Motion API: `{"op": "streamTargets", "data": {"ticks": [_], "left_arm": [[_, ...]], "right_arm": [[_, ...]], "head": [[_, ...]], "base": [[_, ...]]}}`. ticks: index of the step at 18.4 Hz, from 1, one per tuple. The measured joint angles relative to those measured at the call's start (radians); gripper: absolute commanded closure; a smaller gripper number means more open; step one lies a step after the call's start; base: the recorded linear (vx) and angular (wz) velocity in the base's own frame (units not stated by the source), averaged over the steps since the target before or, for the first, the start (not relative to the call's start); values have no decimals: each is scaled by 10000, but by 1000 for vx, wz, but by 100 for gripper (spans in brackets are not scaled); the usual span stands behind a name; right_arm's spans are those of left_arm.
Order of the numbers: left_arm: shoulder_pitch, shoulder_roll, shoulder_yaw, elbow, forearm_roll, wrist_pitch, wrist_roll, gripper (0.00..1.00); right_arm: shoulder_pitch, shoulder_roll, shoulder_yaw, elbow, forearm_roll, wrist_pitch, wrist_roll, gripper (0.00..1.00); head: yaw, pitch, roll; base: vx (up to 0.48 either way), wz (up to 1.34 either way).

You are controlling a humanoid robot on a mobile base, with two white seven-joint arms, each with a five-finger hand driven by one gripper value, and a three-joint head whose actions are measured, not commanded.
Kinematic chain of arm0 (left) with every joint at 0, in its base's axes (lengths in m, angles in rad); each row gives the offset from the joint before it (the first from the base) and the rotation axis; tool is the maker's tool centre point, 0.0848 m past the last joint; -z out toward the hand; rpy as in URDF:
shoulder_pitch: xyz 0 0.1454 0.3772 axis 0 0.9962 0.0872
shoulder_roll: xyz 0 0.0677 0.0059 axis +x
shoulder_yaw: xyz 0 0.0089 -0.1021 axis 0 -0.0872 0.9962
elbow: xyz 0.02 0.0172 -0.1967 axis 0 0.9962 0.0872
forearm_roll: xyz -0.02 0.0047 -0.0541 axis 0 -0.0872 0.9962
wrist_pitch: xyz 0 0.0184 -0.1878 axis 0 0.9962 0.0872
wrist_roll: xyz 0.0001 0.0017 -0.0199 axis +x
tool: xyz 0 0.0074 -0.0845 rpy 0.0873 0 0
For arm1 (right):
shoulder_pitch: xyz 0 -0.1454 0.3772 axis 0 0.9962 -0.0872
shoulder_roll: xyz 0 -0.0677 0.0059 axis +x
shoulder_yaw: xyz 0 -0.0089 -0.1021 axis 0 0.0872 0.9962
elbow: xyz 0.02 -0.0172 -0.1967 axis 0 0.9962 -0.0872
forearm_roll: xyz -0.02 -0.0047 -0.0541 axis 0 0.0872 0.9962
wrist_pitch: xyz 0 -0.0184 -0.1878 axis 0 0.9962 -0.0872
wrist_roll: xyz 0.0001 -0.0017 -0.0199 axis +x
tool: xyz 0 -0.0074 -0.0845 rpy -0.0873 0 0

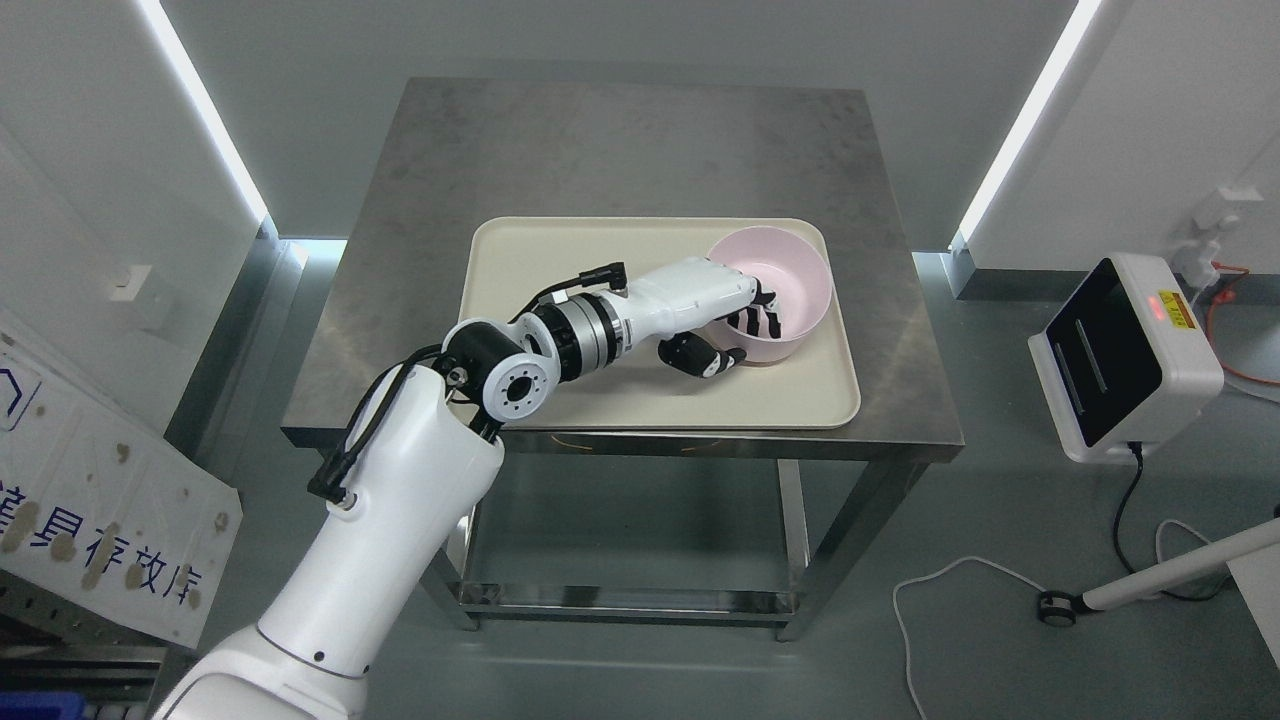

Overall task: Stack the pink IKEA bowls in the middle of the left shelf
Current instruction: 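Move the left hand to grip the rim of the stacked bowls, then lift the stacked pink bowls off the tray with the left hand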

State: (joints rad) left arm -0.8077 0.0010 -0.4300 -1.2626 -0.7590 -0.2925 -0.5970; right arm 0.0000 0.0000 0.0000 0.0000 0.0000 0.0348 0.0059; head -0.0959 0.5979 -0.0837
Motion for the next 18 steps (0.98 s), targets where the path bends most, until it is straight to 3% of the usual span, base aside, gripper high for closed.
{"op": "streamTargets", "data": {"ticks": [8, 18], "left_arm": [[-174, -6, 969, -252, 461, -377, -312, 99], [360, -11, 3215, -1321, 1149, -2249, -2121, 98]], "right_arm": [[-1, 0, 0, 0, 0, -3, 0, 0], [0, 0, 0, 0, 0, -5, 0, 0]], "head": [[0, 0, 0], [0, 0, 0]], "base": [[0, 0], [0, 0]]}}
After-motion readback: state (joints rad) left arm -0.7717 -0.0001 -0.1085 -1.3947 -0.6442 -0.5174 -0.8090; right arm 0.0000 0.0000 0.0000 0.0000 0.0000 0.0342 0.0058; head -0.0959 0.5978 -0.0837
